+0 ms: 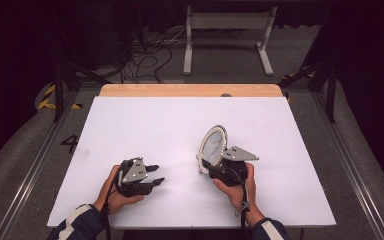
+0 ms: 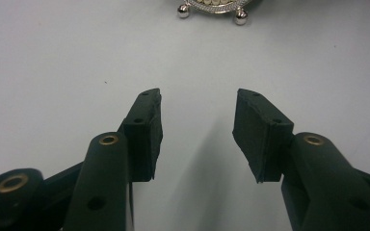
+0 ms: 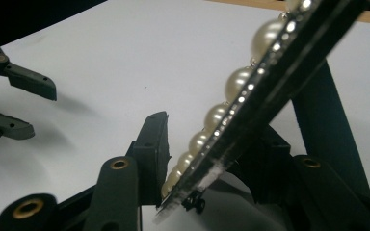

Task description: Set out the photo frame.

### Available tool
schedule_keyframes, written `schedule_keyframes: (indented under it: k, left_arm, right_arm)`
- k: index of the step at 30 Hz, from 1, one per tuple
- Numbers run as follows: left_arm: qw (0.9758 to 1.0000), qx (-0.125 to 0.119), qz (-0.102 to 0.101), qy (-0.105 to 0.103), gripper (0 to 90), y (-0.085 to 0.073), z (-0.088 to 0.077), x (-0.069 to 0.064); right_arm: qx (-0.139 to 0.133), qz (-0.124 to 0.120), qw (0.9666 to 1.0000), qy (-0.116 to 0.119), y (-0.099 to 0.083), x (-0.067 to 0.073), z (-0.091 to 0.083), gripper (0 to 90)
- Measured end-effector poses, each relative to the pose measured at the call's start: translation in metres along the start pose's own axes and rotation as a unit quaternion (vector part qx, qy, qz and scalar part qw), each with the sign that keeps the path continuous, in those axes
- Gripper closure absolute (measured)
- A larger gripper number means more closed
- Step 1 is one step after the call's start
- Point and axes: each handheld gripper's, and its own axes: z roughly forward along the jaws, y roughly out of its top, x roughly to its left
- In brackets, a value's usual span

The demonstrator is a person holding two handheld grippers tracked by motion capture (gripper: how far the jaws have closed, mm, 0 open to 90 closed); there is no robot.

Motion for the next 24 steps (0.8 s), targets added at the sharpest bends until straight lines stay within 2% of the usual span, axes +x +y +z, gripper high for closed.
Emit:
schedule_keyframes:
  k: [2, 8, 24]
  left_arm:
    - [1.0, 0.001, 0.002, 0.0, 53.0, 0.002, 0.003, 0.001]
    - [1.0, -0.002, -0.001, -0.004, 49.0, 0.012, 0.016, 0.007]
    - [0.9997, -0.006, 0.008, -0.024, 44.2, 0.032, 0.037, 0.013]
  right_arm:
    - [0.007, 0.002, 0.9999, 0.014, -0.001, -0.004, -0.001, 59.6]
    - [0.013, 0.004, 0.9992, 0.038, -0.001, -0.01, -0.001, 60.2]
    - [0.041, -0.016, 0.9952, 0.088, 0.004, -0.023, -0.003, 65.2]
